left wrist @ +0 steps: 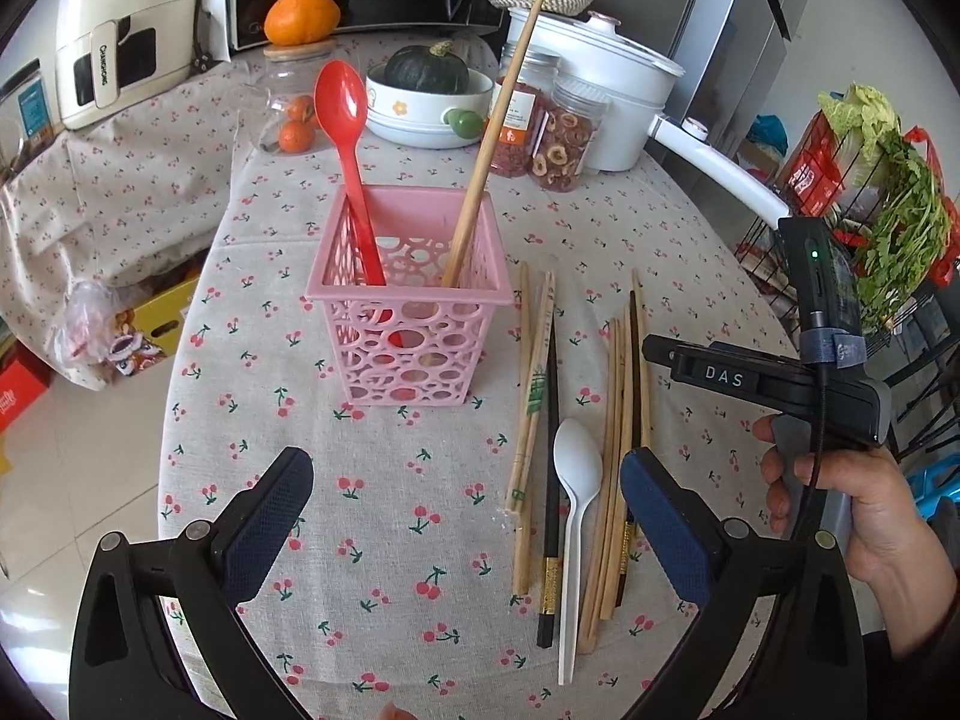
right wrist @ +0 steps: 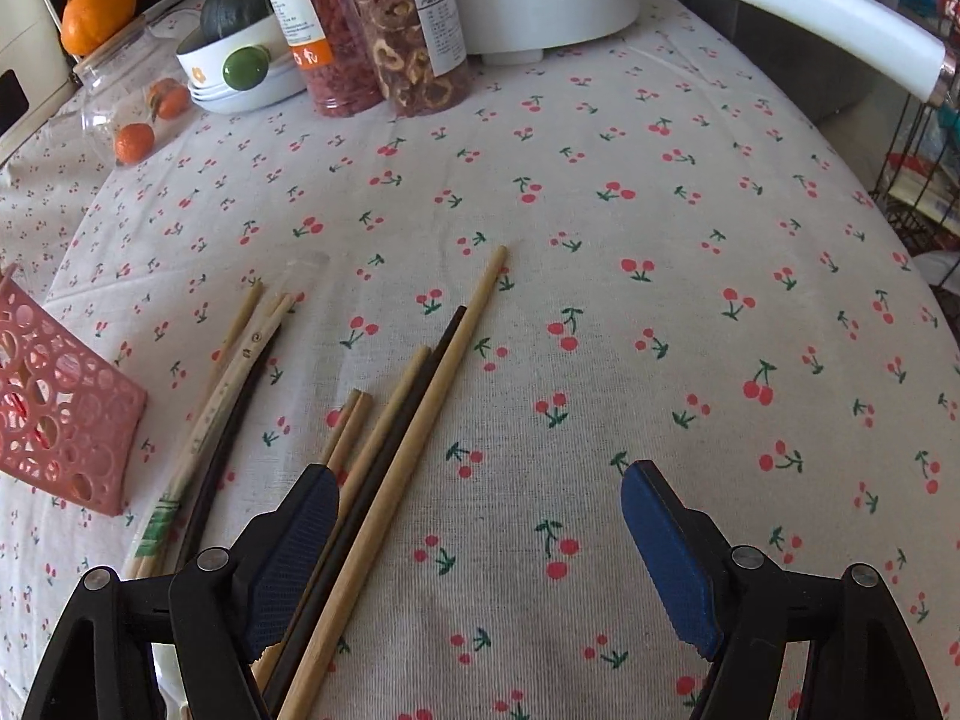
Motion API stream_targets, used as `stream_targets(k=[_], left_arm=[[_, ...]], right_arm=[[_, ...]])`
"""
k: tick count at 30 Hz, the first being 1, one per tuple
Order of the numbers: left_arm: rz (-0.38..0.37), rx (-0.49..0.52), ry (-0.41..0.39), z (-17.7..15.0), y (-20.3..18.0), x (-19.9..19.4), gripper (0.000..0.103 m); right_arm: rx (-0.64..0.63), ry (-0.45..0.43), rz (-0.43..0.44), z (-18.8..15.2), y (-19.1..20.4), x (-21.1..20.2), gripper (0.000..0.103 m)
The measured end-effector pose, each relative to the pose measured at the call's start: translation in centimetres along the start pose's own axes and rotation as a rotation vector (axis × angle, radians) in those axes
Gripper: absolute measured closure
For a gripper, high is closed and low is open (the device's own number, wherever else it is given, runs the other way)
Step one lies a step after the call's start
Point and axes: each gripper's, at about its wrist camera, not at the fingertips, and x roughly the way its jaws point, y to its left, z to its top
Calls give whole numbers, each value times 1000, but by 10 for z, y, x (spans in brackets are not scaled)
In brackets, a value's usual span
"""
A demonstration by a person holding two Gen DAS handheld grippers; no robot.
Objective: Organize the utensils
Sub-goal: 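Move the right gripper back and grasp another wooden chopstick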
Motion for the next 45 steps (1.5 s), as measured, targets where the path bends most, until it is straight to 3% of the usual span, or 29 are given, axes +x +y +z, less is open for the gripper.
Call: stream_targets(k=[29, 35, 45], left_arm=[[-14, 63, 132, -2, -7, 10, 0], [-14, 79, 139, -2, -9, 9, 0], [-14, 78, 141, -2, -10, 8, 0]], right_arm=[[30, 96, -105, 8, 1, 19, 24], [22, 96, -94, 9, 12, 18, 37], [-8, 138, -65, 6, 11, 16, 46]])
